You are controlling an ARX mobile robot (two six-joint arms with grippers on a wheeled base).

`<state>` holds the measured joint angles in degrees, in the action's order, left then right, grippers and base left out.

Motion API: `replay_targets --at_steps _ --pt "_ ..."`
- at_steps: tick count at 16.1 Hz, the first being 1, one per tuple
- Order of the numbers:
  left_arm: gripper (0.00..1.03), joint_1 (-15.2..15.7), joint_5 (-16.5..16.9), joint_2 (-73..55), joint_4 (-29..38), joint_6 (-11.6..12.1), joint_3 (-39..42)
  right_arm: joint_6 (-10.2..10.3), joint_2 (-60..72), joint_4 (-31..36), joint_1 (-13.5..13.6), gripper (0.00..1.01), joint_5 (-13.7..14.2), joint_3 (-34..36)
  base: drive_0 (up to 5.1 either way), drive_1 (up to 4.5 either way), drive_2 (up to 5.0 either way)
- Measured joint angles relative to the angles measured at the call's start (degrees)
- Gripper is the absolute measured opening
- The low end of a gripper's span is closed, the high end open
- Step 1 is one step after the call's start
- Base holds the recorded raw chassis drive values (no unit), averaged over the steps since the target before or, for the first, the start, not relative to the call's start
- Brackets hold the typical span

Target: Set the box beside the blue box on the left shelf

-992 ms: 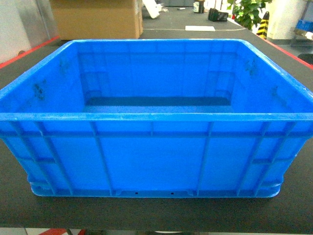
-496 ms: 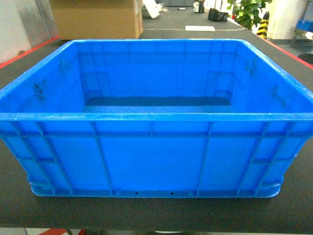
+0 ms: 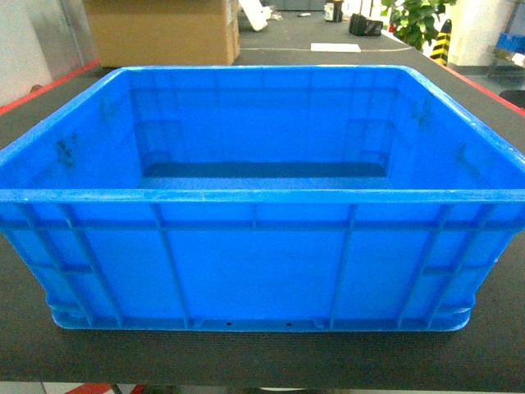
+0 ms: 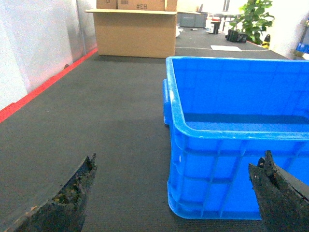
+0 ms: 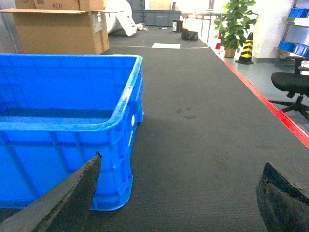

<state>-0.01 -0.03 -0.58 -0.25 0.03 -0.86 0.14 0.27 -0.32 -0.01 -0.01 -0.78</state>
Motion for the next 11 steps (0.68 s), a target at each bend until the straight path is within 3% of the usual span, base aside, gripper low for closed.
replay_targets --at_steps 11 --pt "0.98 0.0 -0.02 0.0 0.0 0.0 0.0 0.0 0.0 0.0 0.0 0.98 -0.02 0.0 0.0 0.0 0.0"
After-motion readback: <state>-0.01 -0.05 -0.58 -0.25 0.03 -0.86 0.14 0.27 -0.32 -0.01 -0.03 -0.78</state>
